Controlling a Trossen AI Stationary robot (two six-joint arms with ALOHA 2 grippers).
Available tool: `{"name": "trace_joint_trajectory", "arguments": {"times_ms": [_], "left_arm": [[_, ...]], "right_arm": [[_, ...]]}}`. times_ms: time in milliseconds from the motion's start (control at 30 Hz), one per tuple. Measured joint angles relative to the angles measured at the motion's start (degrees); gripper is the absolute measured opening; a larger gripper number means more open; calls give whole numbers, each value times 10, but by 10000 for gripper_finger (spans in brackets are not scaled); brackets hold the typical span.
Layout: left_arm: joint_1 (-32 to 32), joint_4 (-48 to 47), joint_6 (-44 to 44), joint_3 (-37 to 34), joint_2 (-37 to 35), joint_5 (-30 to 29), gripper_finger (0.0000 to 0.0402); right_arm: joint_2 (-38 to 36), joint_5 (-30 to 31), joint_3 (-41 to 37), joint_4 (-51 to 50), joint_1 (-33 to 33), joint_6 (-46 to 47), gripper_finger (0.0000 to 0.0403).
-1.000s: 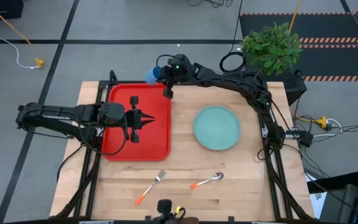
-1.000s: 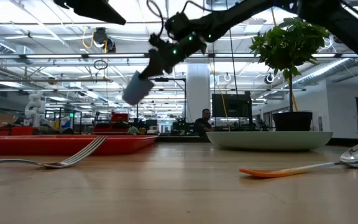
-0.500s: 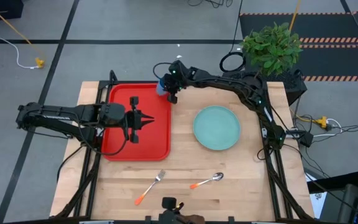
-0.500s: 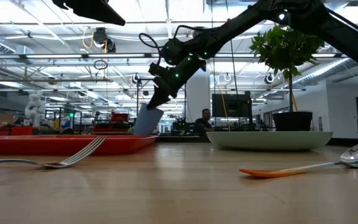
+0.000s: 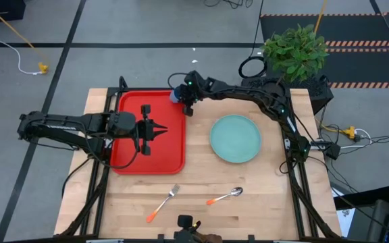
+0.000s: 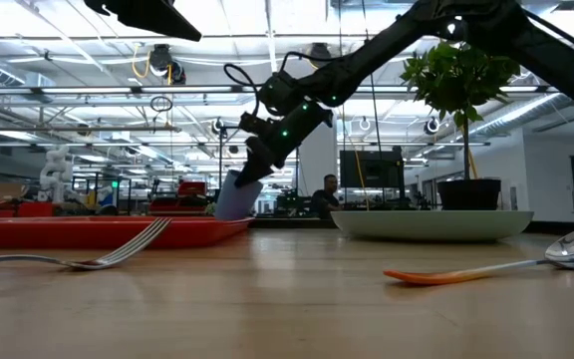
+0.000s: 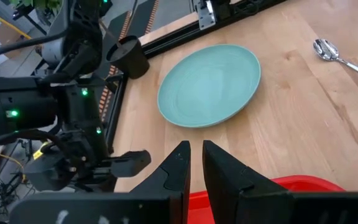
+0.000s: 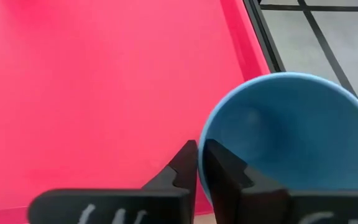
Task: Pick and place plate/cup/fork/spoon on tray
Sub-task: Put the blue cup on the red serving tray
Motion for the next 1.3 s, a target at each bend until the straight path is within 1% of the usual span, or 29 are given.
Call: {"name": "trace_joint_trajectory", "arguments": {"times_ms": [200, 333, 433, 500, 600, 667, 867, 1000, 1067, 1300], "left_arm": [[0, 0, 2, 0, 0, 0, 47], [0, 0, 2, 0, 0, 0, 47], [0, 0, 3, 0, 0, 0, 47], [0, 0, 3, 0, 0, 0, 47], [0, 0, 3, 0, 0, 0, 47], [0, 0, 3, 0, 0, 0, 47], [0, 5, 4, 0, 0, 0, 47], [0, 8, 4, 0, 0, 0, 47], [0, 8, 8, 0, 0, 0, 47], [-1, 25, 8, 0, 0, 0, 47]], "right_arm": [[-2, 3, 0, 4, 0, 1, 34], [-8, 31, 0, 6, 4, -4, 35], [-12, 32, -1, 14, 9, -8, 35], [-12, 31, -1, 14, 11, -18, 32], [-12, 31, -1, 12, 14, -24, 11], [-12, 32, -1, 14, 16, -25, 5], [-15, 34, -1, 7, 22, -29, 3], [-29, 76, -1, -8, 33, -43, 3], [-34, 88, -1, -18, 38, -50, 4], [-41, 88, 0, -55, 32, -53, 4]]}}
